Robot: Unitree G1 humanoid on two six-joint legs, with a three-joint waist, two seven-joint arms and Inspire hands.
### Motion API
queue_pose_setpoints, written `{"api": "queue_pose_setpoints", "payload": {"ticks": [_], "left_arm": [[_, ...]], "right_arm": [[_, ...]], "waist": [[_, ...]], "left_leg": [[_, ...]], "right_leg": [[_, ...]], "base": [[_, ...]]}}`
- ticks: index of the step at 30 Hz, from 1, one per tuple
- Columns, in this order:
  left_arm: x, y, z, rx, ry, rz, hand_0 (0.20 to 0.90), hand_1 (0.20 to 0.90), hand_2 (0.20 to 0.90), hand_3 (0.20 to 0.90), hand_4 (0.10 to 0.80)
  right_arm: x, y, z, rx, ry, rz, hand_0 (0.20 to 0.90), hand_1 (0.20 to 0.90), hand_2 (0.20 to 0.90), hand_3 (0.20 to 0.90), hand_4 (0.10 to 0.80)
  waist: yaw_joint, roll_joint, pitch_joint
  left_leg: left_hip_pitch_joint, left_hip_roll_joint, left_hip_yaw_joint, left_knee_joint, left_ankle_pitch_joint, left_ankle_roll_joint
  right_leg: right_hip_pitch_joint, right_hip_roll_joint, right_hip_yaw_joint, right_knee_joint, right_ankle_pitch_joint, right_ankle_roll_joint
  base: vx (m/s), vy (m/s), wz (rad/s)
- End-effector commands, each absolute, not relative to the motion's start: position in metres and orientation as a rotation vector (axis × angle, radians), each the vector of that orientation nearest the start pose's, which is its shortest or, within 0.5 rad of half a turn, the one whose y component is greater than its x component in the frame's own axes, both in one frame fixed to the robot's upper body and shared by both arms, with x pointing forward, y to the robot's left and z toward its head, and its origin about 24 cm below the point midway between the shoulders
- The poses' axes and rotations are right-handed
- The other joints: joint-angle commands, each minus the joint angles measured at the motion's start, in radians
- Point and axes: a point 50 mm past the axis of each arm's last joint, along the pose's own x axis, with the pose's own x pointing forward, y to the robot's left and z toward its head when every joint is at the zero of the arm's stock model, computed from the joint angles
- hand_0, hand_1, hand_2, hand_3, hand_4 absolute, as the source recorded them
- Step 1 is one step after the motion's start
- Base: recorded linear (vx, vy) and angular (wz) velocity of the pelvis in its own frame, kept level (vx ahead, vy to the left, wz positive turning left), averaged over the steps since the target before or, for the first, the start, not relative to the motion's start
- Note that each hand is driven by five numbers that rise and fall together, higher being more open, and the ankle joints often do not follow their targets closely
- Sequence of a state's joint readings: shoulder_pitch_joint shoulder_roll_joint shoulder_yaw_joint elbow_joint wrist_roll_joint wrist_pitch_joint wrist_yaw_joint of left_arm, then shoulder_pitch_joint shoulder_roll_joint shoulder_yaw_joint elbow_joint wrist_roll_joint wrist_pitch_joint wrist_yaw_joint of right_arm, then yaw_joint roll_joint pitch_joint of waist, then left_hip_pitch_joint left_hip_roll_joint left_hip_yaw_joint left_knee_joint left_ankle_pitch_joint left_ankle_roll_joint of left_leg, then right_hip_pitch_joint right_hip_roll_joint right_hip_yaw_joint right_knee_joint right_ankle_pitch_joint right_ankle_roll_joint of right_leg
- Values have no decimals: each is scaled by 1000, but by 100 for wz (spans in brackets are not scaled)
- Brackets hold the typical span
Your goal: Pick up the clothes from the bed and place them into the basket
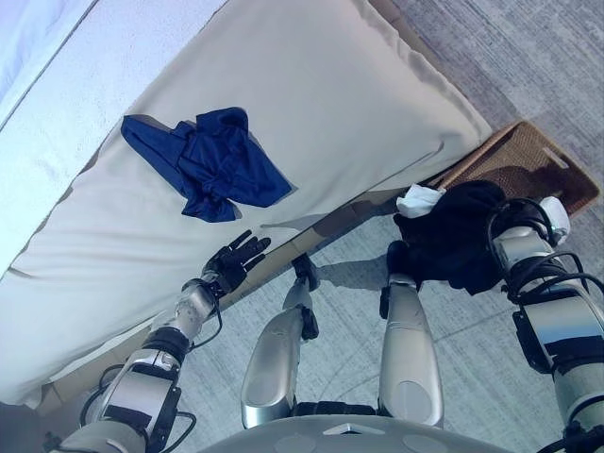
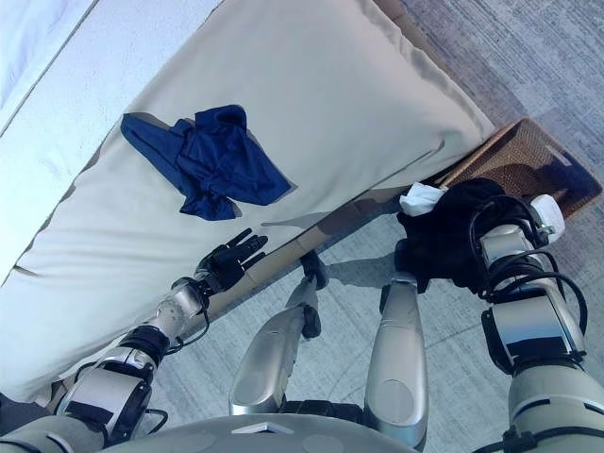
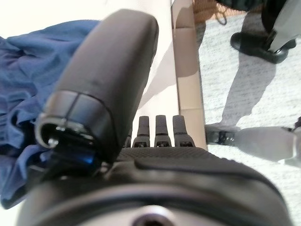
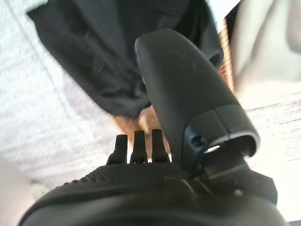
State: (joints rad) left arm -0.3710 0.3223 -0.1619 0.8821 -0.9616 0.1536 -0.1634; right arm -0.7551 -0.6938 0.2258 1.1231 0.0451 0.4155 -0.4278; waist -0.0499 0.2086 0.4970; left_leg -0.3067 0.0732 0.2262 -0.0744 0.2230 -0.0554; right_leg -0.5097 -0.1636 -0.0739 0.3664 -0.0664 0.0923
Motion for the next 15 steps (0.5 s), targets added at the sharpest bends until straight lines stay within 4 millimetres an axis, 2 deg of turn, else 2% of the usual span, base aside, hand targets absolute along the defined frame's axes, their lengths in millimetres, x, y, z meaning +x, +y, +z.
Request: {"api": "queue_pose_setpoints", "payload": {"ticks": [1,4,5,7,8,9,13,15], "left_arm": [[269,222,-55,-593,590,68,900,900,900,900,800],[256,220,-65,-602,604,100,900,900,900,900,800],[252,221,-67,-613,606,113,900,900,900,900,800],[241,221,-77,-644,622,153,900,900,900,900,800],[239,221,-78,-652,625,164,900,900,900,900,800],[231,221,-84,-668,644,198,900,900,900,900,800],[210,225,-99,-685,692,269,900,900,900,900,800],[197,228,-107,-686,721,302,900,900,900,900,800]], "right_arm": [[303,-404,135,-946,469,-1055,900,900,900,900,800],[309,-391,162,-954,260,-1089,900,900,900,900,800],[310,-386,174,-963,177,-1092,900,900,900,900,800],[312,-366,207,-1013,-44,-1090,900,900,900,900,800],[312,-360,213,-1030,-98,-1088,900,900,900,900,800],[309,-344,227,-1055,-226,-1072,900,900,900,900,800],[313,-313,233,-1073,-387,-885,900,900,900,900,800],[316,-297,229,-1100,-400,-753,900,900,900,900,800]], "waist": [[-12,-17,22],[-7,-55,1],[-5,-66,-3],[-4,-91,-28],[-4,-96,-32],[0,-113,-53],[30,-153,-103],[50,-169,-130]], "left_leg": [[36,-47,-54,132,-202,6],[75,-39,-55,127,-214,8],[74,-37,-44,129,-201,16],[108,-39,-37,121,-212,20],[114,-41,-36,119,-215,21],[138,-46,-35,109,-221,25],[194,-60,-49,76,-228,33],[213,-67,-60,72,-231,37]], "right_leg": [[106,63,-109,-98,-34,-76],[164,67,-122,-136,-20,-70],[171,67,-135,-153,8,-75],[214,68,-139,-179,13,-68],[222,68,-139,-184,14,-67],[254,68,-140,-202,16,-61],[336,57,-155,-258,34,-41],[367,49,-170,-270,39,-34]], "base": [[76,19,22],[69,47,21],[32,109,16],[94,174,8],[178,223,7],[161,193,13],[165,162,24],[161,167,21]]}}
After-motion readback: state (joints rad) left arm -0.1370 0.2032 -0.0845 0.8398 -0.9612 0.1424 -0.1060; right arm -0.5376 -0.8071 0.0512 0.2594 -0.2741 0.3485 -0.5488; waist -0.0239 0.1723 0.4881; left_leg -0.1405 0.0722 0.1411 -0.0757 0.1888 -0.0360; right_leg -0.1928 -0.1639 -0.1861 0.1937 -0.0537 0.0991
